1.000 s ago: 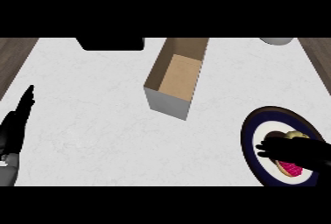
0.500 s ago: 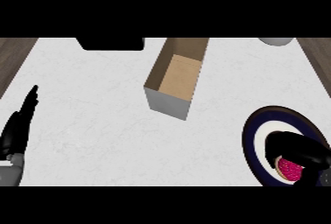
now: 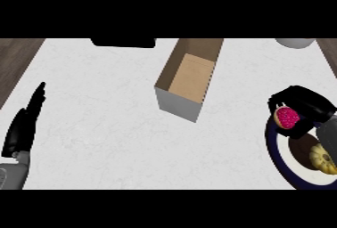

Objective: Pick the cupcake from the plate and place it in the cardboard box

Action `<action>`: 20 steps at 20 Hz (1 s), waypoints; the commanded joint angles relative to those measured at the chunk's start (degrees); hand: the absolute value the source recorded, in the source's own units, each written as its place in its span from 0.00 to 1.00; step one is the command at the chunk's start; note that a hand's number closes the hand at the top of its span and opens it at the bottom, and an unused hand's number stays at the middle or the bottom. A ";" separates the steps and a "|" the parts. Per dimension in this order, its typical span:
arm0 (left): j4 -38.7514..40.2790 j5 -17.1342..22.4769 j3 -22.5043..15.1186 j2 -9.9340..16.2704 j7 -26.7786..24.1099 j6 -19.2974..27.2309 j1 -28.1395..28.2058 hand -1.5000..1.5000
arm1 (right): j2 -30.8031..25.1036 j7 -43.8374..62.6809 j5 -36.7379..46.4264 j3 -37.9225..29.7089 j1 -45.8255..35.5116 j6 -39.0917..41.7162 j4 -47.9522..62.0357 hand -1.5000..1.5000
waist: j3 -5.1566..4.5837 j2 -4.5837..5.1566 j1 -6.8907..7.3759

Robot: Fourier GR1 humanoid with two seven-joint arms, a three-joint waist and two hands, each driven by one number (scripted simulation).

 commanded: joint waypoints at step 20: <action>1.17 -2.13 1.61 -1.85 1.10 0.13 -0.35 0.50 | 6.95 -8.16 -8.35 -12.87 -29.65 1.30 17.19 1.00 | -0.10 -0.92 -2.45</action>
